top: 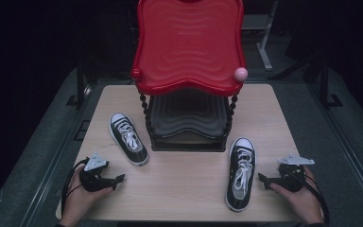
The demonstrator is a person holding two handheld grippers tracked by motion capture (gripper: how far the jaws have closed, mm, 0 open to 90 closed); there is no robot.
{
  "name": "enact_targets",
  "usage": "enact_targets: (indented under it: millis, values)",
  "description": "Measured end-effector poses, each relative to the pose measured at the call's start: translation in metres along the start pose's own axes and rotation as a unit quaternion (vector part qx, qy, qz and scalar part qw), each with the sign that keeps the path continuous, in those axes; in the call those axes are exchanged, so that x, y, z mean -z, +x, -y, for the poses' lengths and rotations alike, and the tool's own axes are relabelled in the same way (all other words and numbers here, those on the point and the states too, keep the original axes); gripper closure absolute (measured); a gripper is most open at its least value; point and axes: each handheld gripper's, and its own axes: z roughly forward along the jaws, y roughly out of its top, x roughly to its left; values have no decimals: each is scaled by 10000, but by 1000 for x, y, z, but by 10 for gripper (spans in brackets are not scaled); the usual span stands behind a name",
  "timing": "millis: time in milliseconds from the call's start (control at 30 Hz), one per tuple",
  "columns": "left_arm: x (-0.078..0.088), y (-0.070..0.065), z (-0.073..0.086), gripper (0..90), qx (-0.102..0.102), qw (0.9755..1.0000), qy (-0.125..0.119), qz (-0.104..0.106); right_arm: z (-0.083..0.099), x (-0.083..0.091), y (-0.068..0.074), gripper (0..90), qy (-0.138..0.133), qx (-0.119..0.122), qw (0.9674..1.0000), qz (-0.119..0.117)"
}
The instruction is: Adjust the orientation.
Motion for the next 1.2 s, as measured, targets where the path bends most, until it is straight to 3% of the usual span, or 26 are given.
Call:
enact_targets:
  millis: [167, 500, 900, 1000, 1200]
  values:
    - [0, 1, -1, 150, 14, 10000, 19, -11, 0, 0, 0, 2, 1, 3, 10000, -18]
    - [8, 13, -12, 371, 141, 9991, 392, 116, 0, 0, 0, 2, 1, 3, 10000, -17]
    - [26, 29, -49, 628, 163, 9991, 191, 343, 0, 0, 0, 3, 4, -7, 10000, -16]
    - [29, 33, -62, 622, 157, 9991, 119, 379, 0, 0, 0, 3, 2, -5, 10000, -15]
    - [25, 41, -85, 521, 198, 9991, 81, 377, 0, 0, 0, 3, 3, -8, 10000, -15]
